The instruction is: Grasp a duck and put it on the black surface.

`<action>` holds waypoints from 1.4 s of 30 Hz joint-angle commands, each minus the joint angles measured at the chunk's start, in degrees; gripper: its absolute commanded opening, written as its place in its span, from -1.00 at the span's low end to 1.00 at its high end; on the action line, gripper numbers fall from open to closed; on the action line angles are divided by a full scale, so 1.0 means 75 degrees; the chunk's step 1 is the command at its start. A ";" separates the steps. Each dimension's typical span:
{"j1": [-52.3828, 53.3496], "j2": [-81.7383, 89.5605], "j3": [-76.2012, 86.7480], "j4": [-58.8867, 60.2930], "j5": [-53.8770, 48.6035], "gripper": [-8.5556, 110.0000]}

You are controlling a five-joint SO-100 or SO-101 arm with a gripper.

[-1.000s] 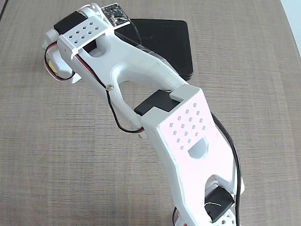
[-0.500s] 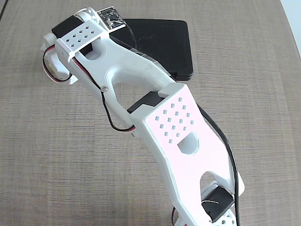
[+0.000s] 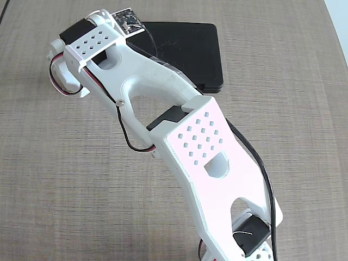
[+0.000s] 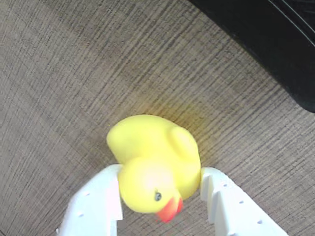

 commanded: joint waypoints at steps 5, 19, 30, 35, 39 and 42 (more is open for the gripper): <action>0.0094 0.0281 -0.0316 -0.0047 0.0035 -0.80; 0.0129 0.3305 0.1547 0.0023 -0.0035 -0.81; 0.1688 0.5789 0.3574 -0.0035 -0.0059 -0.80; 0.2719 0.5754 0.3750 -0.0035 -0.0059 -0.80; 0.3129 0.5086 0.3656 -0.0047 -0.0059 -0.80; 0.3094 0.4617 0.3645 -0.0047 -0.0059 -0.80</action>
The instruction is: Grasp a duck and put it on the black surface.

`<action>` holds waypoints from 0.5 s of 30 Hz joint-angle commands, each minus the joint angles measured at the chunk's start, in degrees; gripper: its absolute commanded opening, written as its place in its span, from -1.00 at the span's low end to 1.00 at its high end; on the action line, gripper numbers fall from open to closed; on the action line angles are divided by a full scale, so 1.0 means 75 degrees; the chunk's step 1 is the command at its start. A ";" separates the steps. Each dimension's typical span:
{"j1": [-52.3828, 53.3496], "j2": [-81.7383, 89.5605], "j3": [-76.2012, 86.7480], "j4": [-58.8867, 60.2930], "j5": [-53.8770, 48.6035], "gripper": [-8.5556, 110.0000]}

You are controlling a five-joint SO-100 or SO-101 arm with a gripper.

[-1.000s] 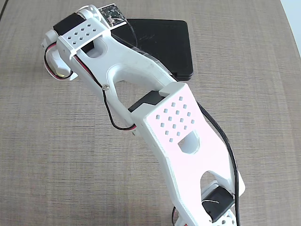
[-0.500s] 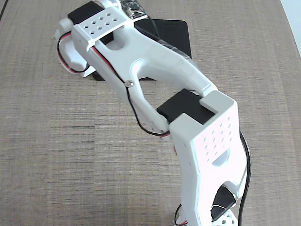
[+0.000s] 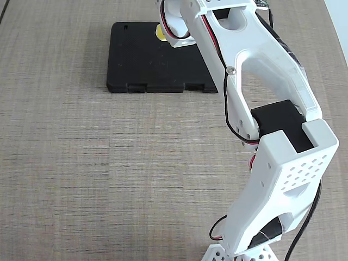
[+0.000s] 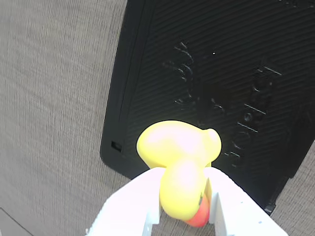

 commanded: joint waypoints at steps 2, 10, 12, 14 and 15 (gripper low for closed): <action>-0.0082 -0.0211 -0.0141 -0.0094 -0.0023 -0.80; -0.0352 -0.0891 -0.0363 -0.0398 0.0023 -0.80; -0.0363 -0.1125 -0.0504 -0.0457 0.0023 -0.80; -0.0375 -0.1336 -0.0645 -0.0457 0.0023 -0.80; -0.0375 -0.1430 -0.0703 -0.0457 0.0023 -0.80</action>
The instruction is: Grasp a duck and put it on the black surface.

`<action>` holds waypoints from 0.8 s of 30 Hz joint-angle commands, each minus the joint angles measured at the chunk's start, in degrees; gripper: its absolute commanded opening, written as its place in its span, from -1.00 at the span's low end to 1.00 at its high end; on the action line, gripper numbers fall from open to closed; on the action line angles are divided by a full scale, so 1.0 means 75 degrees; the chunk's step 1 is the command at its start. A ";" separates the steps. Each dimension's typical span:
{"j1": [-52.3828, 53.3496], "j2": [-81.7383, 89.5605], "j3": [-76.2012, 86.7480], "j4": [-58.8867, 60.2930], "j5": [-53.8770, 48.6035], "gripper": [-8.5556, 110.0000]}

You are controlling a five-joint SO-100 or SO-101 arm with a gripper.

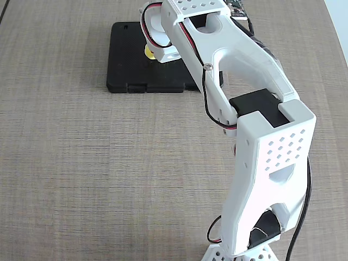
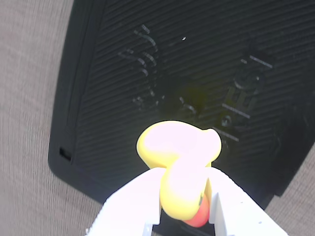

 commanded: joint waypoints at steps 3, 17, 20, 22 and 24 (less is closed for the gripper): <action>-0.0070 -0.0270 -0.0668 -0.0082 0.0035 -0.80; 0.0012 -0.0328 -0.0832 -0.0094 0.0035 -0.79; 0.0012 -0.0305 -0.0832 -0.0094 0.0047 -0.70; 0.0012 -0.0305 -0.0832 -0.0094 0.0047 -0.60; 0.0023 -0.0293 -0.0820 -0.0094 0.0047 -0.51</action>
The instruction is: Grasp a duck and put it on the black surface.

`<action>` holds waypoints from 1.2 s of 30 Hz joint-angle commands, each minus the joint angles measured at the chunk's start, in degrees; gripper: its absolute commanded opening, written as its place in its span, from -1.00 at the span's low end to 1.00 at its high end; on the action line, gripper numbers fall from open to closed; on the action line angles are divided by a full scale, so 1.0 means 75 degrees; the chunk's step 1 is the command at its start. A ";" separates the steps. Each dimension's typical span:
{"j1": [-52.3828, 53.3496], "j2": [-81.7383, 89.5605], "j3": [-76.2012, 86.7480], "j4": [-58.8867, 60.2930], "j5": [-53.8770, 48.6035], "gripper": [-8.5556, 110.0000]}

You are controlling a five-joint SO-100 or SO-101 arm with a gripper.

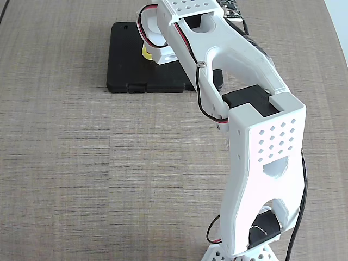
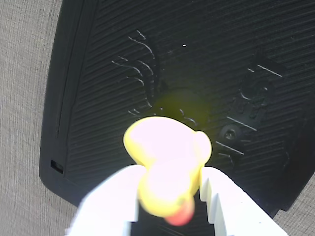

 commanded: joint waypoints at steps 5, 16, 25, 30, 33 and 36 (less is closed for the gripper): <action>0.0047 0.0750 -0.0258 -0.0023 0.0035 -0.36; 0.0422 0.4617 0.2320 0.0035 -0.0047 -0.36; 0.1102 0.8824 0.5777 0.0000 -0.0047 -0.63; 0.1371 1.0758 0.7523 0.0035 0.0023 -0.87; 0.1570 1.1520 0.8484 0.0035 0.0023 -0.86; 0.1828 1.2117 0.9340 0.0047 -0.0035 -0.84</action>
